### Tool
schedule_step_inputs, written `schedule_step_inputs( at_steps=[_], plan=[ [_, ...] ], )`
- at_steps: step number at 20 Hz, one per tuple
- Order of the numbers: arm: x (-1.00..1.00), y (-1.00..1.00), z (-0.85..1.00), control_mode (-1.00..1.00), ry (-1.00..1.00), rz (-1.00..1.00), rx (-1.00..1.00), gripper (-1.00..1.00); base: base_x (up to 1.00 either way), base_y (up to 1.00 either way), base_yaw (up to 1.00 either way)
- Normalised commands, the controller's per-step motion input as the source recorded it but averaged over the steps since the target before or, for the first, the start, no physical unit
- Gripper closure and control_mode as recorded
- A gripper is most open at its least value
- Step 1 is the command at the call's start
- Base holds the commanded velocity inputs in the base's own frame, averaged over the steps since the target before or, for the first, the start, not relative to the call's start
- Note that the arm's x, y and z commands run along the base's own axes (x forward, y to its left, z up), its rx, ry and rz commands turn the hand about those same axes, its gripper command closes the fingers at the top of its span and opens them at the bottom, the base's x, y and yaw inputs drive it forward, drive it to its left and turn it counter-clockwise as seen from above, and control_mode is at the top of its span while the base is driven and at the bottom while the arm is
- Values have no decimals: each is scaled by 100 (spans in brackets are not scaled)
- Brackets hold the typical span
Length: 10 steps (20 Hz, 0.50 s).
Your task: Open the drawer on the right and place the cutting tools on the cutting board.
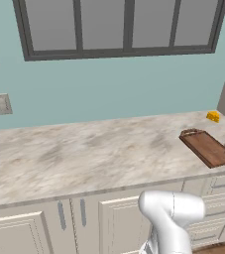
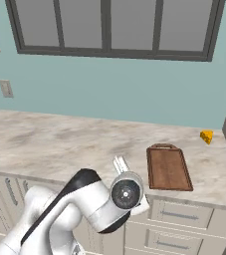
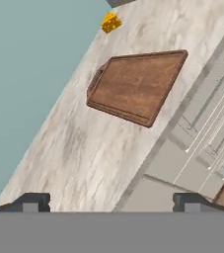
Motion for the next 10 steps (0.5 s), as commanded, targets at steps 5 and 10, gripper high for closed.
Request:
schedule_step_inputs(
  at_steps=[5,10],
  plan=[
    [-24,-100,-38,-100,-11,-45,33,-100,0,0,0],
    [-34,-100,-52,-100,-12,-38,39,-100,0,0,0]
  ],
)
